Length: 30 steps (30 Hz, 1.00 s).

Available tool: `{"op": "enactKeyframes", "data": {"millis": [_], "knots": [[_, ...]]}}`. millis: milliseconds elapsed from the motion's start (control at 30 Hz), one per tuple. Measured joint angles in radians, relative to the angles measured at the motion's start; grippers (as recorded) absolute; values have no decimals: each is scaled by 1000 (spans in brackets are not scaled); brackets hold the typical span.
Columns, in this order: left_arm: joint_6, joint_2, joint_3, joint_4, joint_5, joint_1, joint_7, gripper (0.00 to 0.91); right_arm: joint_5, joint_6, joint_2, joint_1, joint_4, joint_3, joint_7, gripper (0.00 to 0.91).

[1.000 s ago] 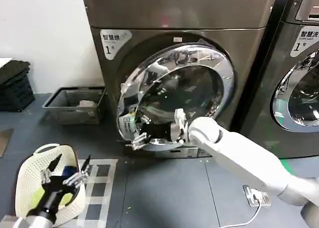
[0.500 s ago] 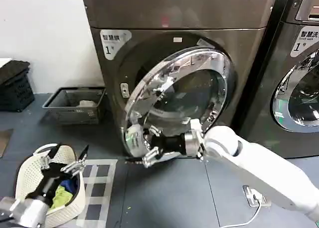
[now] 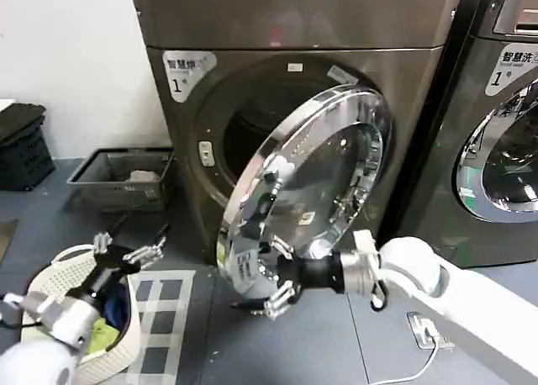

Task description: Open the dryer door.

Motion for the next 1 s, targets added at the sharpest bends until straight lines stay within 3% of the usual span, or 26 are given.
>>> {"op": "enactKeyframes", "data": {"millis": [400,767,1000], "knots": [[-1,84,166,110,-3,-199,101,907,-14,37,-98,-248,83,218,-39,907],[-51,162,333,172,13,-335,247,907,-17,52,-127,-492,142,446,-41,907],[-61,203,455,205,16,-425,290,907,-15,56,-129,-624,164,573,-35,907]]}}
